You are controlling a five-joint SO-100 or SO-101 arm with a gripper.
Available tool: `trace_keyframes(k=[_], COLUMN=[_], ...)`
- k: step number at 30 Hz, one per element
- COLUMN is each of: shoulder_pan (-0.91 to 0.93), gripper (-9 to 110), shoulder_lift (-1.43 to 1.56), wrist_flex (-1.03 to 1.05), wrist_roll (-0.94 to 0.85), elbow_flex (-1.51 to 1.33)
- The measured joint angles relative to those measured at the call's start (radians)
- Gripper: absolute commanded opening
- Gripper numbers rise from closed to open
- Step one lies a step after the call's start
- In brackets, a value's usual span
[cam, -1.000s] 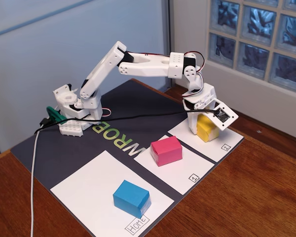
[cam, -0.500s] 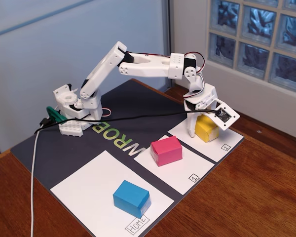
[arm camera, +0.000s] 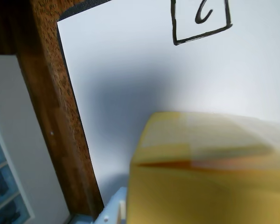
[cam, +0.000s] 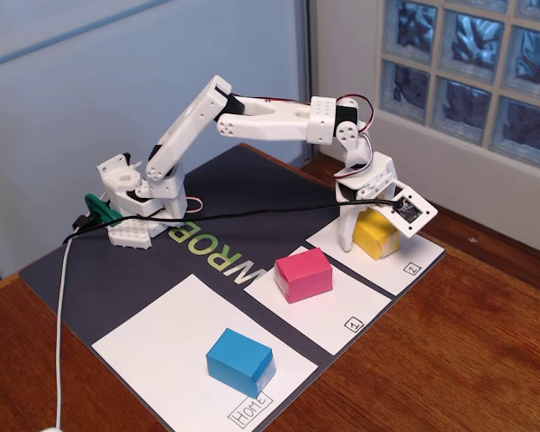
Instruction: Move box yellow to zone 2
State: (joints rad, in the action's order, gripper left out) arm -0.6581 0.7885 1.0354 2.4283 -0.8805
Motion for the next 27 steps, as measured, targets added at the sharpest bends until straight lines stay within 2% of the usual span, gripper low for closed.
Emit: trace_keyframes(k=[12,27], shoulder_pan=[-0.040,-0.037], gripper=[45,45], shoulder_lift=[0.018,0.101], wrist_flex=[0.000,0.023], wrist_roll=[0.000,-0.008], elbow_flex=[0.120,0.124])
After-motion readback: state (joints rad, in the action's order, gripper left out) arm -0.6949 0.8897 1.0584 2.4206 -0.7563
